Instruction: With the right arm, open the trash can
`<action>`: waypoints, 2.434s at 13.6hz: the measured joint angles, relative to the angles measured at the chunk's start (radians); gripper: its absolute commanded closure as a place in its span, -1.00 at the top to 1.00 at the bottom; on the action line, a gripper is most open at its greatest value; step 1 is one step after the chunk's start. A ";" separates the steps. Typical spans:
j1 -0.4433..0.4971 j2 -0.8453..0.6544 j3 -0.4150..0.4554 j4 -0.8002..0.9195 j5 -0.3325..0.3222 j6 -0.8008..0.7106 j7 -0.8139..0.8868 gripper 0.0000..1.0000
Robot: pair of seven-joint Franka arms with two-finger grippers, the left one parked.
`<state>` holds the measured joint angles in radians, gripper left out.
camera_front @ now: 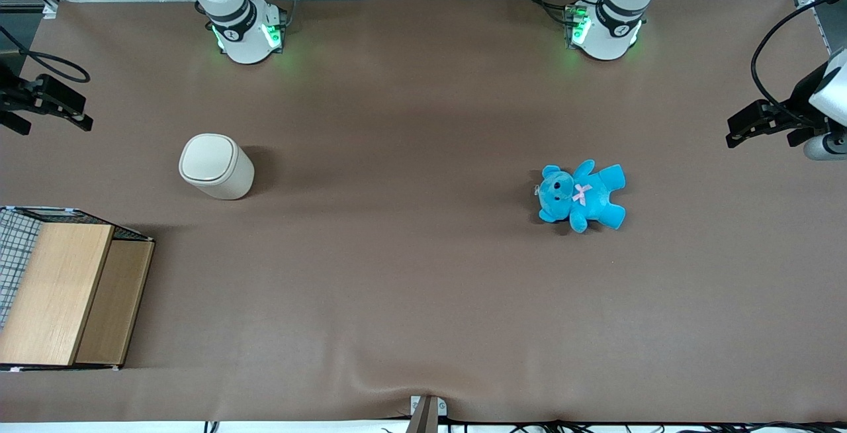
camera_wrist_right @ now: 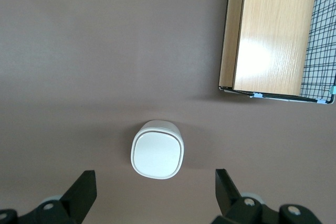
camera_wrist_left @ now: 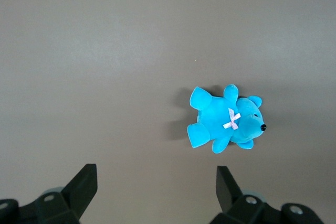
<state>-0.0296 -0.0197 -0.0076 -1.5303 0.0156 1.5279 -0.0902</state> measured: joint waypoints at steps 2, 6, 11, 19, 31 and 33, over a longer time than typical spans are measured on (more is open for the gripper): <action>0.000 0.006 0.000 -0.019 0.000 -0.006 0.000 1.00; -0.001 0.010 -0.002 -0.114 0.000 0.006 0.000 0.88; -0.018 0.011 -0.006 -0.221 0.000 0.036 0.000 -0.30; -0.034 0.010 -0.006 -0.407 0.000 0.114 0.000 -1.00; -0.057 0.009 -0.007 -0.695 0.000 0.439 -0.021 -1.00; -0.062 0.009 -0.008 -0.724 0.000 0.477 -0.025 -1.00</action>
<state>-0.0914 -0.0106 -0.0156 -2.2540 0.0155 2.0046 -0.1153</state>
